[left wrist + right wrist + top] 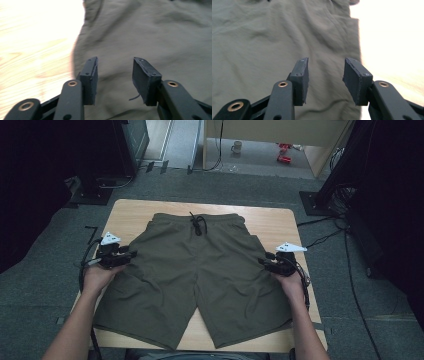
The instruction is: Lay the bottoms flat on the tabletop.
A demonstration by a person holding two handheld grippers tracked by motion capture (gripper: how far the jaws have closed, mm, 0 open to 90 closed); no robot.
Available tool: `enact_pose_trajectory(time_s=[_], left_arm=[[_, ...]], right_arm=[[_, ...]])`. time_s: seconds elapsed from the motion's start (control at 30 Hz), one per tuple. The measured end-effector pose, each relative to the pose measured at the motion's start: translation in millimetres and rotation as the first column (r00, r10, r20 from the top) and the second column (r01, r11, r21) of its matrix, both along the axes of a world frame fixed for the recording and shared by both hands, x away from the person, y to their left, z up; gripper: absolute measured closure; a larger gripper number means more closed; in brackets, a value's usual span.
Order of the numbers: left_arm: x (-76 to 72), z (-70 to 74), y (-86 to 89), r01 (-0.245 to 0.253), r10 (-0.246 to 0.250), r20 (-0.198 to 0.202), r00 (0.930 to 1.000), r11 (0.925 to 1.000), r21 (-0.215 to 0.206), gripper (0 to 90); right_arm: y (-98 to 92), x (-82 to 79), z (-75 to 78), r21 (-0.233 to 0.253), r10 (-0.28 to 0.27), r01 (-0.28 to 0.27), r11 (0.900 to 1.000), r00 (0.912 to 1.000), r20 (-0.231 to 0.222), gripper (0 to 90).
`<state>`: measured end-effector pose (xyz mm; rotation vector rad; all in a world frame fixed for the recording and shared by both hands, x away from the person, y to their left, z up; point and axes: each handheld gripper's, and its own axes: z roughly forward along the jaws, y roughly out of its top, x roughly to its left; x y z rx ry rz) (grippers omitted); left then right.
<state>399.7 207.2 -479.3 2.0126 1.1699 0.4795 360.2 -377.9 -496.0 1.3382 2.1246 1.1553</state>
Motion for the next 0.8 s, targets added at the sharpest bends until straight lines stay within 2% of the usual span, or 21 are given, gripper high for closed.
enact_pose_trajectory(time_s=[0.17,0.3,0.37,0.43,0.5,0.57,0.67,0.73,0.8], left_arm=[[7.0,-7.2,22.1,-0.057,0.057,-0.024,0.9981,0.9984,-0.007,61.4],[9.0,-12.1,33.8,-0.077,0.077,-0.029,0.9966,0.997,-0.005,64.1],[9.2,-13.9,38.5,-0.084,0.084,-0.017,0.9963,0.9964,0.007,64.1],[9.8,-15.5,43.4,-0.109,0.109,-0.004,0.994,0.9934,0.037,63.2],[9.7,-16.2,48.9,-0.119,0.119,0.011,0.9928,0.9923,0.034,62.4],[10.5,-17.7,55.3,-0.134,0.134,0.015,0.9909,0.9904,0.031,63.0],[11.7,-22.0,61.1,-0.15,0.15,-0.003,0.9887,0.9882,0.032,62.9],[11.1,-24.0,59.8,-0.142,0.142,0.001,0.9898,0.9894,0.028,62.3],[11.2,-26.2,57.0,-0.139,0.139,0.005,0.9903,0.9891,0.049,60.5]], right_arm=[[-15.1,2.8,-6.0,-0.052,-0.025,0.025,0.998,0.9997,-0.004,54.6],[-25.3,6.6,-10.2,-0.065,-0.052,0.051,0.997,0.9986,-0.01,54.8],[-29.8,8.7,-12.0,-0.072,-0.064,0.063,0.995,0.998,-0.007,54.8],[-34.5,10.2,-14.2,-0.077,-0.075,0.075,0.994,0.9972,-0.002,54.9],[-39.7,11.8,-15.9,-0.086,-0.087,0.086,0.992,0.9962,-0.003,55.0],[-45.4,12.9,-16.5,-0.083,-0.099,0.098,0.992,0.9951,-0.006,55.2],[-53.2,16.0,-19.6,-0.078,-0.121,0.119,0.99,0.9925,-0.018,55.4],[-56.4,18.0,-23.8,-0.064,-0.146,0.144,0.988,0.9885,-0.039,57.4],[-56.4,18.6,-26.2,-0.057,-0.17,0.167,0.984,0.9848,-0.038,59.4]])
